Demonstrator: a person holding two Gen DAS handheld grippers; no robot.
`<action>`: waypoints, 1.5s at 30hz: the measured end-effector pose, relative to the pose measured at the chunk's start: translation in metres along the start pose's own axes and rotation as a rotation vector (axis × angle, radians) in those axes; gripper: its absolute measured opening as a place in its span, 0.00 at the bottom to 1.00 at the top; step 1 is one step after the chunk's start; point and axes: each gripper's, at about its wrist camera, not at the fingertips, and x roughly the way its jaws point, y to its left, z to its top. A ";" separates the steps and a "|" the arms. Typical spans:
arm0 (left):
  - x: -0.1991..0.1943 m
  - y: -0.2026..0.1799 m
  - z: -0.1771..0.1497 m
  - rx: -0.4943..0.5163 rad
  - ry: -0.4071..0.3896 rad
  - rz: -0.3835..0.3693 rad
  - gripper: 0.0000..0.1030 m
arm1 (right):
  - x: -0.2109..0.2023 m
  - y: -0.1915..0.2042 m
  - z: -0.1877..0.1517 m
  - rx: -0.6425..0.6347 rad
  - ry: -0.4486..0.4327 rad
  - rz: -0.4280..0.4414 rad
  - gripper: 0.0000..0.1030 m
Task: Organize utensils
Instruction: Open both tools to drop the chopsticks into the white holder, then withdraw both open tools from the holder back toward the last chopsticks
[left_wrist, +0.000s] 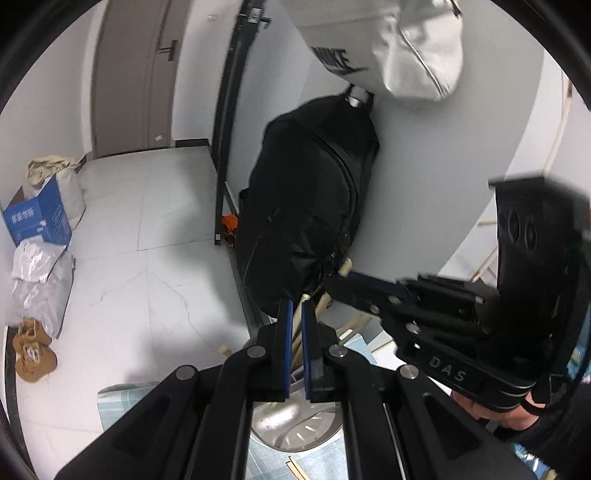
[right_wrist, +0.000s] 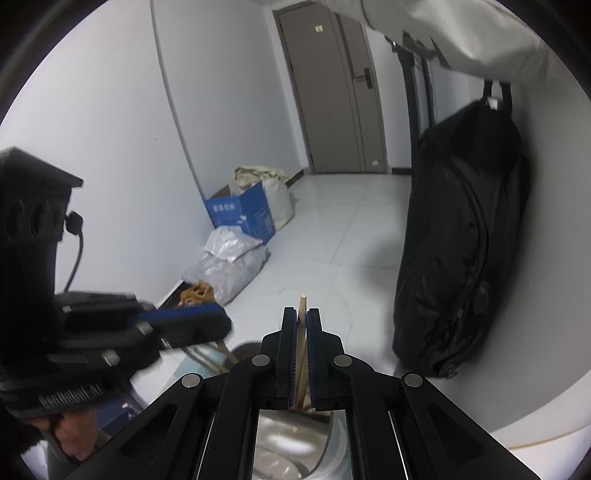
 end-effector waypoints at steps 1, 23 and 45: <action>-0.004 0.003 0.001 -0.020 -0.007 -0.001 0.01 | -0.004 -0.003 -0.002 0.020 -0.006 0.013 0.07; -0.077 -0.033 -0.027 -0.095 -0.188 0.263 0.64 | -0.114 0.018 -0.019 0.100 -0.217 0.022 0.74; -0.077 -0.035 -0.097 -0.139 -0.232 0.375 0.83 | -0.134 0.053 -0.107 0.050 -0.222 0.029 0.83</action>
